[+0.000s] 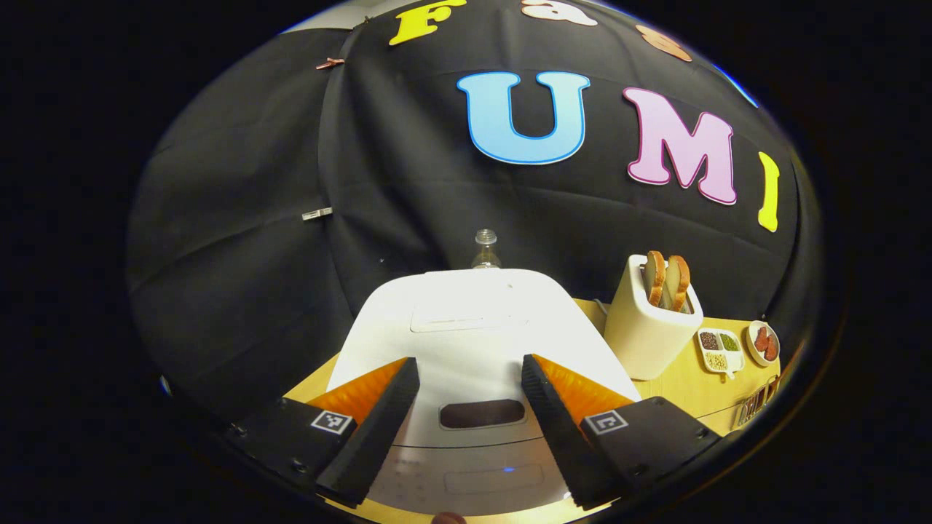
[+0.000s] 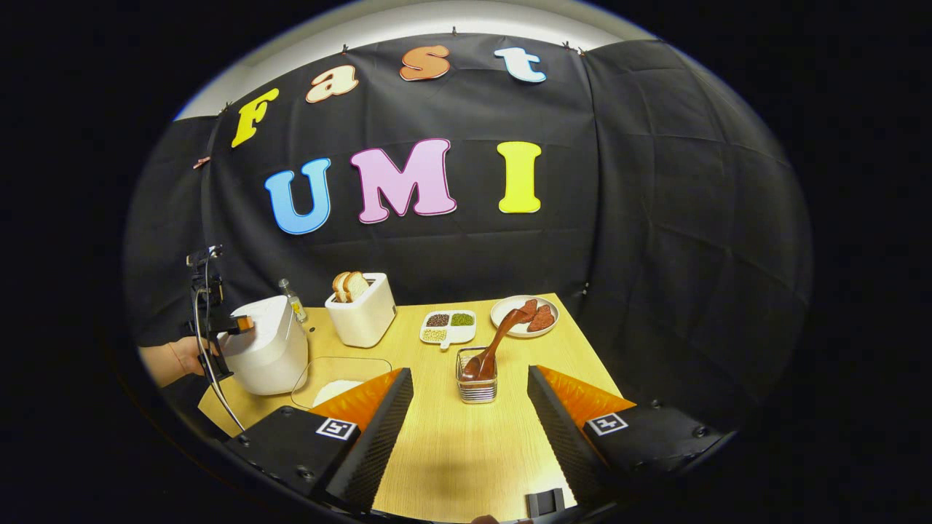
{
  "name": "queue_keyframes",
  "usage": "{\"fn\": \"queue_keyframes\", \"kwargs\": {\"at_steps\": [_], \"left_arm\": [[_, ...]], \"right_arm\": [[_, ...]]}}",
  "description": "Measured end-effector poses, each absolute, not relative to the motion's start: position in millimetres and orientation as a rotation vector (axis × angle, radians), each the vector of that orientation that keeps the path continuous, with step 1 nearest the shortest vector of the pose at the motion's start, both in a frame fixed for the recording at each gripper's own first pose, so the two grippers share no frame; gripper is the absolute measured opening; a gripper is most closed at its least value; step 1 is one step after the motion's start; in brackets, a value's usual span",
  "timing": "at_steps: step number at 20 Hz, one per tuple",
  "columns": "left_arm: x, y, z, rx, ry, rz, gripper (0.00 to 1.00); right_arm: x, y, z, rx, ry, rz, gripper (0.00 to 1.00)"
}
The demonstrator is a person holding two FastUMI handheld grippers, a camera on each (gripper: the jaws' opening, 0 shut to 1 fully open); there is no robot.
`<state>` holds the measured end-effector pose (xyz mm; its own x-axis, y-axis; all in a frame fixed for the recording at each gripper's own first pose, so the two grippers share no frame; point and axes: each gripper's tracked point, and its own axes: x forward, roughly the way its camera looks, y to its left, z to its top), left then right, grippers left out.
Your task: Close the left gripper, press the button to open the rice cooker; take a wooden spoon from the chopstick holder with the right hand, scoop a spoonful of rice and pour it into the rice cooker, then put the wooden spoon back into the chopstick holder.
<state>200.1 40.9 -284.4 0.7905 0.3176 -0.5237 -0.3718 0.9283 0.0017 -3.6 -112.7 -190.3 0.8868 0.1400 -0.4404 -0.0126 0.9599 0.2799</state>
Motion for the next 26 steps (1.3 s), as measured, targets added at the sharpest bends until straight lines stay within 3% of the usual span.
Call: {"fn": "queue_keyframes", "kwargs": {"at_steps": [13,26], "left_arm": [[178.5,27.9,-275.5,-0.085,0.512,0.322,0.99],[135.6,-0.5,-191.2,-0.062,0.293,0.15,0.95]], "right_arm": [[-6.6,-107.3,-185.0,0.252,0.461,0.102,0.99],[3.4,-80.4,-174.1,0.22,0.435,0.167,0.99]]}}
